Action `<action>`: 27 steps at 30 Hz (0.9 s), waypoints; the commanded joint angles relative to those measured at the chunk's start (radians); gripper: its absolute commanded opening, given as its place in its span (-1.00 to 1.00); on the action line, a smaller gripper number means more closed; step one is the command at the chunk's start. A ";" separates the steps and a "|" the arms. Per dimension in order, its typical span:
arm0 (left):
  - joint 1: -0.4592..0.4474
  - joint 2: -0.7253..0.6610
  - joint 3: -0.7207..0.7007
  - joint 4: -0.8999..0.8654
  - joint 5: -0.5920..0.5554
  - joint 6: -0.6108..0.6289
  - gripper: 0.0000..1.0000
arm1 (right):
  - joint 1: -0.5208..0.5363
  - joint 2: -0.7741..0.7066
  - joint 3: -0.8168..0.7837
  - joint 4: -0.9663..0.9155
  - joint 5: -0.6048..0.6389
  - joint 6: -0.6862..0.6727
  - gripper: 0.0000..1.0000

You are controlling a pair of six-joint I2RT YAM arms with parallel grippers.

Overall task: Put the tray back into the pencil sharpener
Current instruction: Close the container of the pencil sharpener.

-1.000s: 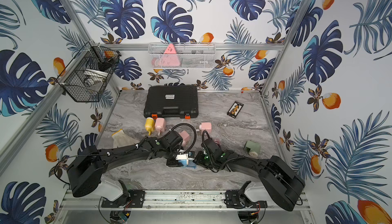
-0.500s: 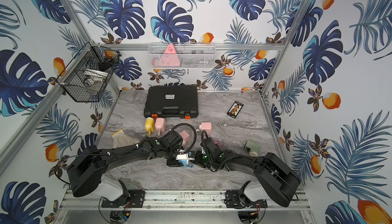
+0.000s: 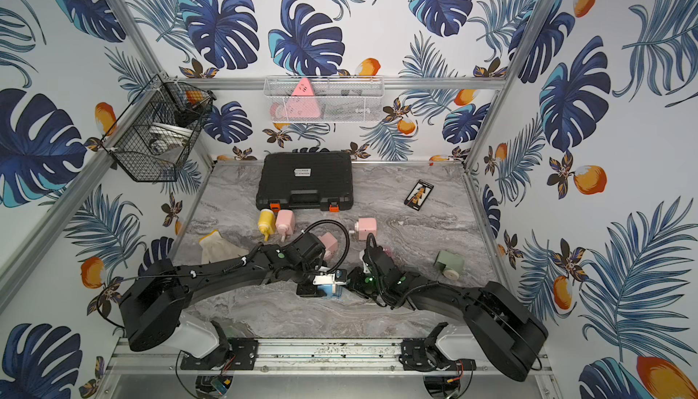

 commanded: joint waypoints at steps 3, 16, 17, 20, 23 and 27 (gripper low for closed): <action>0.000 0.011 -0.007 -0.010 -0.041 0.013 -0.12 | -0.005 -0.035 0.022 -0.144 0.079 -0.045 -0.54; 0.000 0.009 -0.011 -0.008 -0.042 0.007 -0.13 | 0.000 0.172 0.062 0.025 -0.069 -0.035 -0.93; 0.000 0.010 -0.011 -0.007 -0.043 0.007 -0.14 | 0.001 0.180 0.062 0.036 -0.076 -0.033 -0.93; 0.000 0.012 -0.010 -0.008 -0.045 0.009 -0.14 | 0.006 0.203 0.067 0.062 -0.091 -0.032 -0.93; 0.000 0.014 -0.010 -0.009 -0.042 0.009 -0.14 | 0.007 0.221 0.070 0.086 -0.104 -0.032 -0.93; 0.000 0.016 -0.010 -0.010 -0.040 0.011 -0.14 | 0.008 0.250 0.074 0.126 -0.121 -0.022 -0.93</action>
